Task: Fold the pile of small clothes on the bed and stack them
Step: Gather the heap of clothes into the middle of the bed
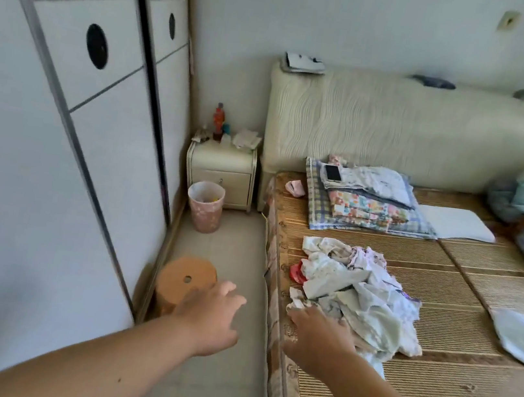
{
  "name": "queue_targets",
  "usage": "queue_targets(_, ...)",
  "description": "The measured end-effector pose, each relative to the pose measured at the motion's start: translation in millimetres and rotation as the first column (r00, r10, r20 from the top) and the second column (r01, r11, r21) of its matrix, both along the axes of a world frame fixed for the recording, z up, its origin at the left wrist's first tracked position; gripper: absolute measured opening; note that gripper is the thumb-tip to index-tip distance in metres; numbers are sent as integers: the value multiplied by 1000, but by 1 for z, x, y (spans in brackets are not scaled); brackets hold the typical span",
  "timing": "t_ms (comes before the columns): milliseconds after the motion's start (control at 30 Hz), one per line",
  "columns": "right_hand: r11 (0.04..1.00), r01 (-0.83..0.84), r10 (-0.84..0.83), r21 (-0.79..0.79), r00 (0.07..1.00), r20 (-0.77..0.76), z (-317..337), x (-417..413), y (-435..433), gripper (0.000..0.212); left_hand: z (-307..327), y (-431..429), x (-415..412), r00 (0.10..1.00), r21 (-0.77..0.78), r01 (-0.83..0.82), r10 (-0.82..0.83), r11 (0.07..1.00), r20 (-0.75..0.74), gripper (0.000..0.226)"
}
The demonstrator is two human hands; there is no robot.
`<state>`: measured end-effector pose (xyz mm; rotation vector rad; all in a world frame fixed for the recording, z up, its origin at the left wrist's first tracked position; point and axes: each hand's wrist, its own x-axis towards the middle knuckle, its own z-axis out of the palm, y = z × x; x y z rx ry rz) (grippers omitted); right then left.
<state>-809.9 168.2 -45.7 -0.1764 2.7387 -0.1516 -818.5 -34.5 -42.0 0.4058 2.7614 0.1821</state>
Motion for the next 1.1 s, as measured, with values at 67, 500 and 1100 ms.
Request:
queue_targets(67,998,61,-61,-23,998,-4,2,-38,-5,55,5,-5,-50,999,-21,46,-46,999,-9,63)
queue_targets(500,944,328,-328,33,945,4,-12,-223,41,56,-19,58,-296,932,-43,362,-362,931,9,57)
queue_targets(1100,775,631,-632,-31,775,-21,-14,-395,184,52,-17,253,-526,727,24,686,-687,727,12,52)
